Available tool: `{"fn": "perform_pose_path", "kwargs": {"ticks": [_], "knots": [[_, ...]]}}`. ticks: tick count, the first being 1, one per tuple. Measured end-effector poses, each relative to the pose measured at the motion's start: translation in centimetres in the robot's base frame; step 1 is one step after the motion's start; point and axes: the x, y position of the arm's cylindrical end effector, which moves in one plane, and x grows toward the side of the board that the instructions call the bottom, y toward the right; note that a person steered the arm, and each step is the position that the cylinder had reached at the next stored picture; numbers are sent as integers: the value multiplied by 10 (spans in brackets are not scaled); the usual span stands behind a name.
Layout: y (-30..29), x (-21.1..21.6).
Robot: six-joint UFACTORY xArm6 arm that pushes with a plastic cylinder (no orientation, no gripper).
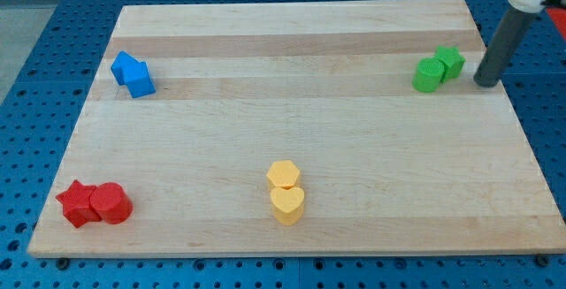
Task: Push the green circle towards left
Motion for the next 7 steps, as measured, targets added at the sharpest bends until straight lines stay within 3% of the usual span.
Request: {"fn": "perform_pose_path", "kwargs": {"ticks": [2,7], "knots": [[-27,-14],[-29,-17]]}}
